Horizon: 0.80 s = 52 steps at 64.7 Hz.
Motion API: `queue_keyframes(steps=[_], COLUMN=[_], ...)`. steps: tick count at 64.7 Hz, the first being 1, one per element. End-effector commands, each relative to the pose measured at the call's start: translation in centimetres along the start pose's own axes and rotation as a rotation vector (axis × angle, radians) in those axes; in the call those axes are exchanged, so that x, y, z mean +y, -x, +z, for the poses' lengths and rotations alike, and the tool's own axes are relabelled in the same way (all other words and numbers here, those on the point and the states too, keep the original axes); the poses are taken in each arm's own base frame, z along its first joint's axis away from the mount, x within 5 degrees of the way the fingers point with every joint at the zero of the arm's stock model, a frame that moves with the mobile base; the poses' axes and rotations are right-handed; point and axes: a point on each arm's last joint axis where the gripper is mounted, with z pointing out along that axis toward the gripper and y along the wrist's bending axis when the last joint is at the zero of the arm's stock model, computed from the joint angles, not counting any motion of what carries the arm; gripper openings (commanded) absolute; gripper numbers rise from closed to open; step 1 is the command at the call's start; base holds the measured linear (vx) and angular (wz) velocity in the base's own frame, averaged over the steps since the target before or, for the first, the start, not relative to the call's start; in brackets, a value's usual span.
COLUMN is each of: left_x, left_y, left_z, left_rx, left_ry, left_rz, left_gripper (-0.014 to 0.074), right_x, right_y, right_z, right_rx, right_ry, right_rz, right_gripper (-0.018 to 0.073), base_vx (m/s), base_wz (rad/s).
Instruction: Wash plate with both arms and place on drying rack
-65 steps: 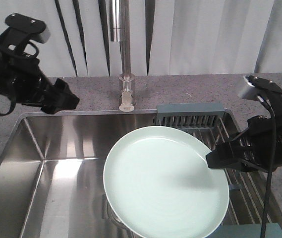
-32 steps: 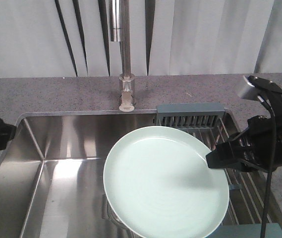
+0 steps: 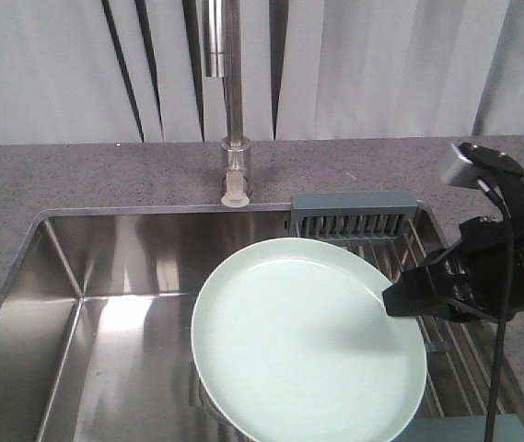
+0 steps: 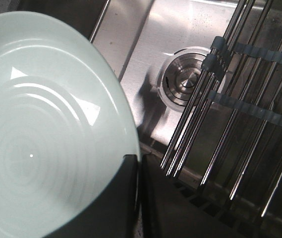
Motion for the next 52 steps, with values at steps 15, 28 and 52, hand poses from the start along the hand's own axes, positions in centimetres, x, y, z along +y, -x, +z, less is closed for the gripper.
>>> queue_keyframes(steps=[15, 28, 52], left_x=[-0.1, -0.1, -0.1], left_y=[0.0, 0.0, 0.0], left_z=[0.0, 0.0, 0.0], left_rx=[-0.07, -0.07, -0.07], left_ry=[-0.014, -0.014, -0.014], left_rz=[0.003, 0.003, 0.003], left_gripper=[0.0586, 0.0586, 0.0586], right_x=[1.0, 0.9, -0.2], right_y=[0.7, 0.8, 0.5], right_z=[-1.2, -1.2, -1.2], right_rx=[-0.077, -0.088, -0.05], right_ry=[0.025, 0.011, -0.115], right_rz=[-0.047, -0.133, -0.217], right_gripper=[-0.0008, -0.0004, -0.0003], base_vx=[0.0, 0.0, 0.0], base_wz=[0.0, 0.0, 0.0])
